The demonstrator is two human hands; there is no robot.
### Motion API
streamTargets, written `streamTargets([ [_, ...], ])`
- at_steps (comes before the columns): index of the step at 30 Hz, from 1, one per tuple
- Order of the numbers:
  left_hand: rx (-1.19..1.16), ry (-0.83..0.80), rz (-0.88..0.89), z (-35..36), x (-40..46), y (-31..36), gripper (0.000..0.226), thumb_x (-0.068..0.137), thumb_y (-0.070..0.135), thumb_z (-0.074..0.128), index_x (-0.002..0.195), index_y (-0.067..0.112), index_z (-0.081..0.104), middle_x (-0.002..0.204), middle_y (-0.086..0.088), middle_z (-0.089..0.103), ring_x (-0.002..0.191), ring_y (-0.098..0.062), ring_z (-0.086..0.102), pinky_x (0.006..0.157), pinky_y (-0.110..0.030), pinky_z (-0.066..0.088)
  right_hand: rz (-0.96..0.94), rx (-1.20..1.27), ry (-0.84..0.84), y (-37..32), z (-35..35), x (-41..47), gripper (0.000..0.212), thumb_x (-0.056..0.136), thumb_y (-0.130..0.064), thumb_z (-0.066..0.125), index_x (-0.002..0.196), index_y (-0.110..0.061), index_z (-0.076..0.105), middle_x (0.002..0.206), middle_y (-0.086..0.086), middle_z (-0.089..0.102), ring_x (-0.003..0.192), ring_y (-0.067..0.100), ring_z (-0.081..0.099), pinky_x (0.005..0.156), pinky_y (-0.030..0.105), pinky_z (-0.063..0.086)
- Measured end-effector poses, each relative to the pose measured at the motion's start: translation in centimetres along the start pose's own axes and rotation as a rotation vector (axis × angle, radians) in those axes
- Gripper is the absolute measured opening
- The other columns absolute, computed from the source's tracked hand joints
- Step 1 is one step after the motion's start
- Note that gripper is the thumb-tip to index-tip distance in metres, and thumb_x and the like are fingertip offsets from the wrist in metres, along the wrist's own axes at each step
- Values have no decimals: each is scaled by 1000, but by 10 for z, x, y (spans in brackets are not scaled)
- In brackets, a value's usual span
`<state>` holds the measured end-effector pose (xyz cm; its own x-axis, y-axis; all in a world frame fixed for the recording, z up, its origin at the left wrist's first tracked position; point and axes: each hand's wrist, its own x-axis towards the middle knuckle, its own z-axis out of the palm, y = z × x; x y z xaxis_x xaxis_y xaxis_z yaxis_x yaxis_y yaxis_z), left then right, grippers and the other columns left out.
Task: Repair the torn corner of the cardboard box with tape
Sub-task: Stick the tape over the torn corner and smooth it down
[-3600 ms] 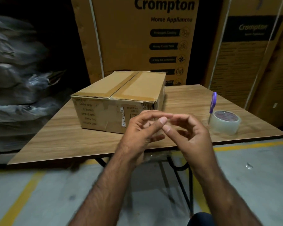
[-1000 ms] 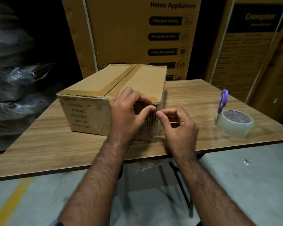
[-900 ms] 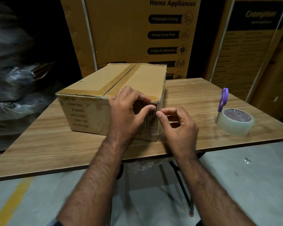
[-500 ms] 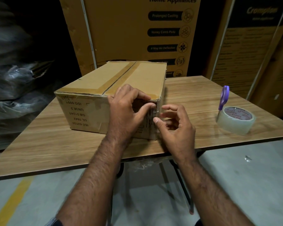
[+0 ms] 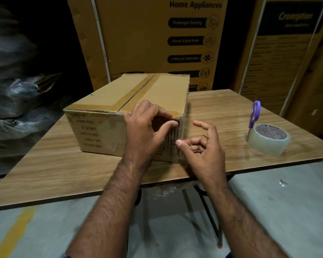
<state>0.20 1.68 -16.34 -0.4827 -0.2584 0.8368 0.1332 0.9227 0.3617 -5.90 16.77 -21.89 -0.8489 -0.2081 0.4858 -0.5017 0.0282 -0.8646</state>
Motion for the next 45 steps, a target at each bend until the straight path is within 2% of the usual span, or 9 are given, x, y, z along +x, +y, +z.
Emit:
streamTargets([
  [3,12,5,3,1,-1,-1,23,80,39,83,93,22,73,94,5,66,94,-16,59,84,-38,34,32,10,-36,5,0,0,48,82,-25,86,121,-31,59,75,-3,75,59,6,67,67,33,62],
  [7,5,-5,3,0,-1,-1,24,80,39,83,94,22,73,95,9,63,95,-17,60,84,-40,39,53,-9,-70,8,0,-3,40,82,-28,85,115,-31,61,73,-4,76,64,12,73,72,43,64],
  [11,-7,1,3,1,-1,-3,25,79,41,83,92,22,73,93,9,63,93,-17,60,84,-54,49,18,-87,-47,6,1,-2,39,83,-29,85,115,-30,62,71,-4,73,62,6,70,69,35,64],
  [18,7,8,-12,0,-1,0,25,78,39,85,92,21,74,94,6,66,94,-16,60,84,-37,35,-54,-283,-42,8,-1,-4,45,82,-41,83,119,-33,58,70,-11,68,63,1,67,64,31,62],
  [25,13,-16,-7,-2,-2,1,28,80,42,82,97,23,72,98,12,59,98,-14,57,87,-35,30,-54,-593,-164,9,-12,-14,66,75,-56,80,128,-46,42,90,-24,65,97,4,66,90,42,56],
  [30,62,-105,51,-6,-7,-7,42,78,45,83,111,24,67,111,7,61,108,-15,56,91,-36,31,56,-206,-146,5,-21,-3,59,76,-48,83,128,-37,57,114,-18,64,103,-2,62,91,38,60],
  [35,5,-88,81,-10,-7,-12,35,82,37,84,108,19,70,110,3,64,106,-18,59,91,-52,52,-31,34,-119,-8,-12,15,45,84,-44,77,127,-31,69,124,-15,70,118,-1,64,100,38,57],
  [38,-21,-62,82,-9,-5,-13,31,82,40,81,103,18,73,103,3,66,99,-19,59,83,-55,53,-55,144,-73,-5,-1,17,40,85,-37,79,122,-24,73,121,-7,75,118,11,68,100,44,58],
  [45,-13,-27,138,-1,-4,-14,29,82,33,84,97,12,73,97,-3,68,93,-23,59,77,-53,52,-58,296,13,3,10,18,19,84,-17,84,103,-17,80,108,-2,78,107,11,73,94,35,60],
])
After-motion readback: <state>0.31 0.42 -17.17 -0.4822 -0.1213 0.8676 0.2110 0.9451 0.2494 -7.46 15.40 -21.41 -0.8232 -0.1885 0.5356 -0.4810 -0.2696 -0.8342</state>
